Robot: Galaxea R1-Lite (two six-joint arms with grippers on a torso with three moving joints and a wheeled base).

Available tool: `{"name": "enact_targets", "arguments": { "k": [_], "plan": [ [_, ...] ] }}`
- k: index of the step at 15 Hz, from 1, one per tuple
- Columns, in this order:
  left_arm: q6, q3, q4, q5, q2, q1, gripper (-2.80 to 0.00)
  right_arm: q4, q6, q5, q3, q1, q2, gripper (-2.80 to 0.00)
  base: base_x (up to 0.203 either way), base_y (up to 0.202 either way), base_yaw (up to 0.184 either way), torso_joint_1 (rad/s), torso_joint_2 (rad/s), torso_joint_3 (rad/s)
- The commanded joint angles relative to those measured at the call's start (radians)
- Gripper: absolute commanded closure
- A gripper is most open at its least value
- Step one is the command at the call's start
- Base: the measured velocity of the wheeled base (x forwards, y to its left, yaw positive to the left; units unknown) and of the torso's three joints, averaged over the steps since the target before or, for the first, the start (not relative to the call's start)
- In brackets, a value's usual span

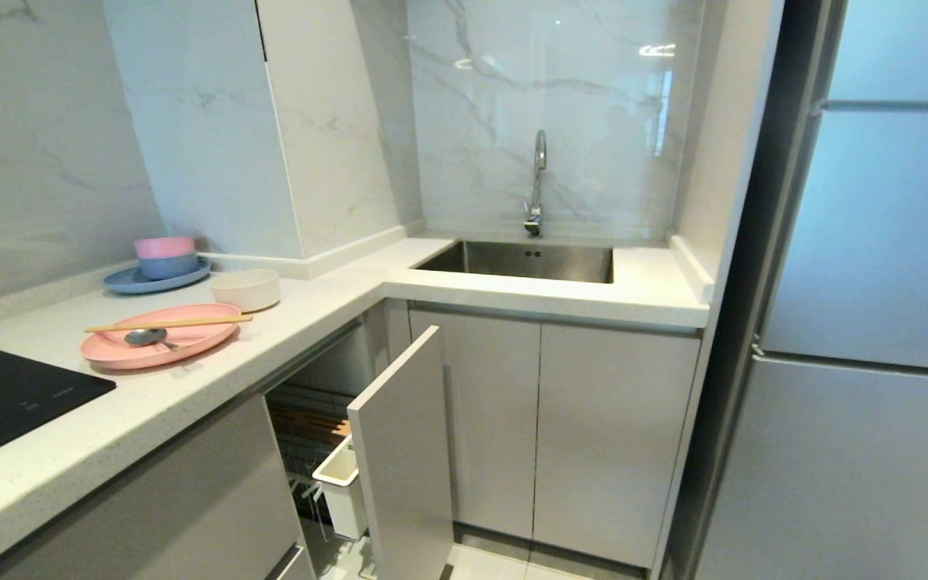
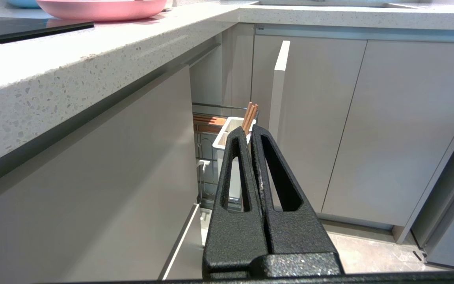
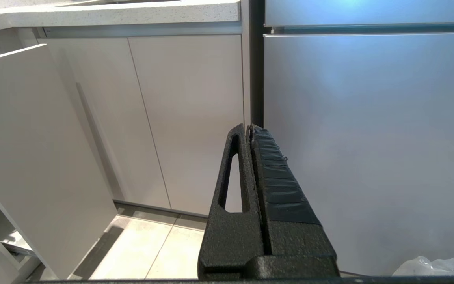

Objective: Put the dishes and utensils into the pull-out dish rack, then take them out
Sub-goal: Open the cupboard

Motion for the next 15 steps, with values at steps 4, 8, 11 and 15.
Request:
{"name": "enact_targets", "arguments": {
  "k": [4, 8, 11, 15],
  "plan": [
    [0.005, -0.040, -0.014, 0.008, -0.001, 0.000, 0.00, 0.000, 0.000, 0.000, 0.002, 0.001, 0.000, 0.00, 0.000, 0.000, 0.000, 0.000, 0.00, 0.000],
    [0.012, -0.432, 0.206, 0.035, 0.053, 0.000, 0.00, 0.000, 0.000, 0.000, 0.002, 0.001, 0.000, 0.00, 0.000, 0.000, 0.000, 0.000, 0.00, 0.000],
    [0.033, -0.753, 0.407, 0.047, 0.243, -0.002, 0.00, 0.000, 0.000, 0.000, 0.002, 0.001, 0.000, 0.00, 0.000, 0.000, 0.000, 0.000, 0.00, 0.000],
    [0.050, -1.024, 0.394, 0.045, 0.609, -0.005, 0.00, 0.000, 0.000, 0.000, 0.002, 0.001, 0.000, 0.00, 0.000, 0.000, 0.000, 0.000, 0.00, 0.000]
  ]
}}
